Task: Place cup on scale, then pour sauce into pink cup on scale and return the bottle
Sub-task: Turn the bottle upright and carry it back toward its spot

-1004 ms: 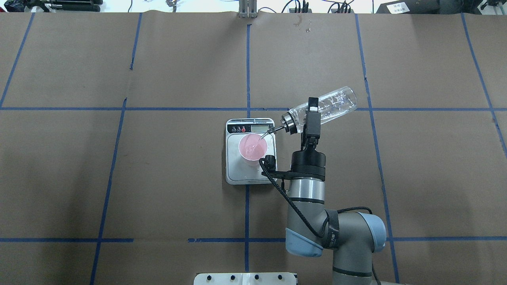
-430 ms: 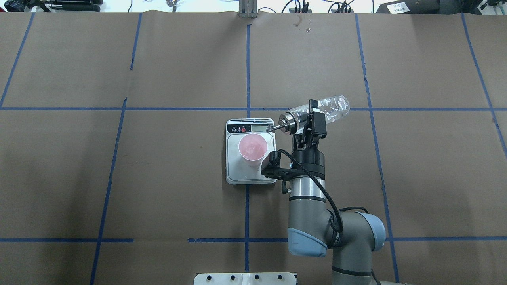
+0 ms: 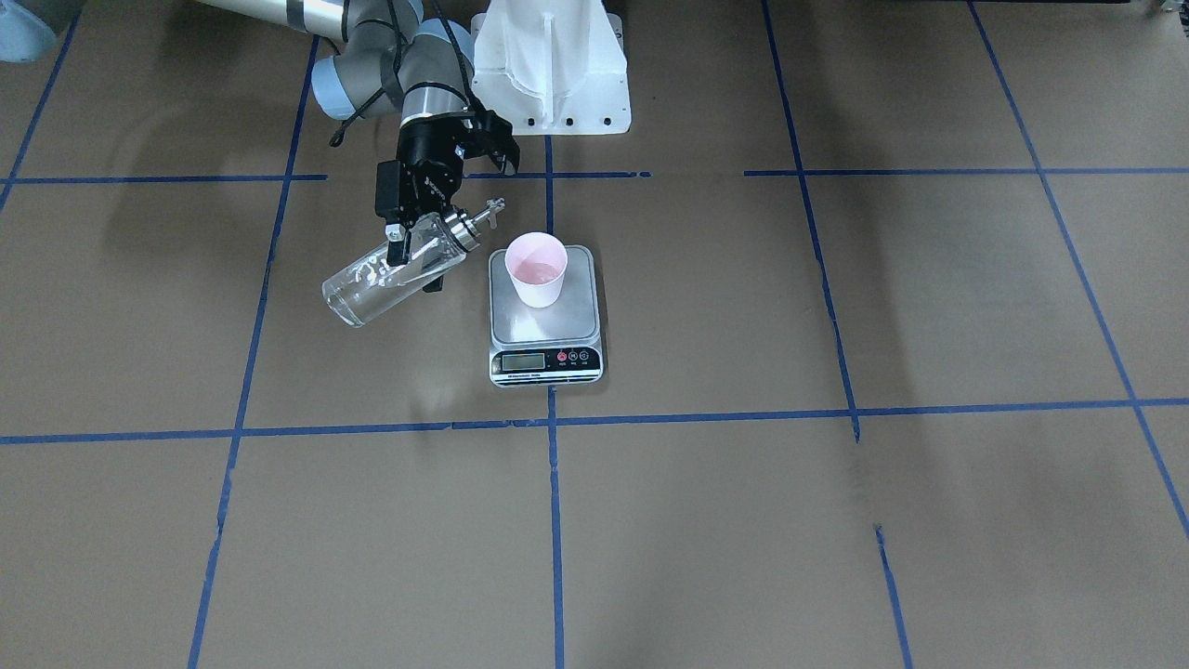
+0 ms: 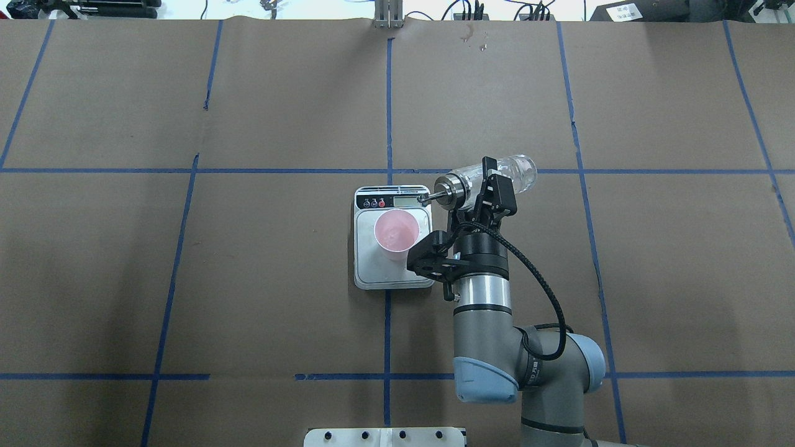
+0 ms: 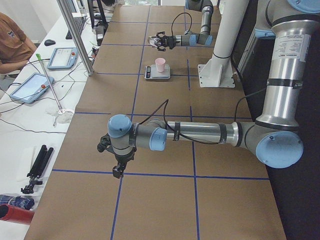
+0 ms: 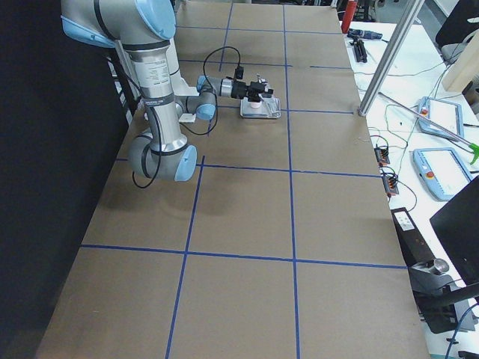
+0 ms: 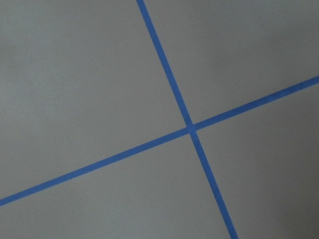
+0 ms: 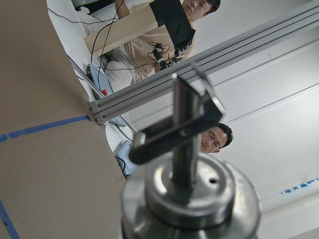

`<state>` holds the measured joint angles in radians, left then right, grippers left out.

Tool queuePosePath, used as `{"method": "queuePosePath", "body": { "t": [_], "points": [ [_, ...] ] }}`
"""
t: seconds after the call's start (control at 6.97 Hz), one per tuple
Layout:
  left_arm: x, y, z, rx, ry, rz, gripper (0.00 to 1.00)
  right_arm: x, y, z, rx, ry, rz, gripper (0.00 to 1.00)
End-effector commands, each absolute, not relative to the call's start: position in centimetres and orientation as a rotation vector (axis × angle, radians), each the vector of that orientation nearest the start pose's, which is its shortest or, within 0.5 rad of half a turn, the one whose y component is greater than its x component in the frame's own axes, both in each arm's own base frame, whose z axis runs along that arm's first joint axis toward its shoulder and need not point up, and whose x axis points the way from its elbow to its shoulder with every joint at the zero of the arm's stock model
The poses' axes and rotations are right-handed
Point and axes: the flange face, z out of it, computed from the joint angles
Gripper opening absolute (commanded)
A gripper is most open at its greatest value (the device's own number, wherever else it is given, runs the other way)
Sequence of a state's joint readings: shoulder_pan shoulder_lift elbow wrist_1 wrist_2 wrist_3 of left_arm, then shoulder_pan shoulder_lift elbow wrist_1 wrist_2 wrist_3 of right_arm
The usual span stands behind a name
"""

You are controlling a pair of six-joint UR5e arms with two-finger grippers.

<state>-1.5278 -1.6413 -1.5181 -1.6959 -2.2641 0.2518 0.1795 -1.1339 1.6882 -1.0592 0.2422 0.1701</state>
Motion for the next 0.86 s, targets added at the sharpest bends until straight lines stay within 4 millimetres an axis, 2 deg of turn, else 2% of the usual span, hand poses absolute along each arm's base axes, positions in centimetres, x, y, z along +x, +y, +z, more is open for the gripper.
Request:
{"method": "queuePosePath", "body": {
  "t": [0.0,0.29,0.43,0.57,0.72],
  "points": [
    [-4.7,-53.5,64.0,0.212,0.677,0.331,1.0,-51.2,-32.6,23.7,1.446,-0.002,-0.179,0.0],
    [-4.7,-53.6,63.6,0.217,0.675,0.333,1.0,-48.8,-32.1,22.1,1.409,-0.269,-0.007,0.0],
    [-4.8,-53.5,63.3,0.224,0.674,0.332,1.0,-47.5,-32.1,21.9,1.384,-0.355,0.044,0.0],
    [-4.9,-53.5,62.5,0.24,0.672,0.335,1.0,-47.4,-32.4,22.8,1.35,-0.416,0.083,0.0],
    [-4.9,-53.5,62.0,0.25,0.669,0.339,1.0,-46.9,-33.5,24.2,1.288,-0.502,0.151,0.0]
  ]
}}
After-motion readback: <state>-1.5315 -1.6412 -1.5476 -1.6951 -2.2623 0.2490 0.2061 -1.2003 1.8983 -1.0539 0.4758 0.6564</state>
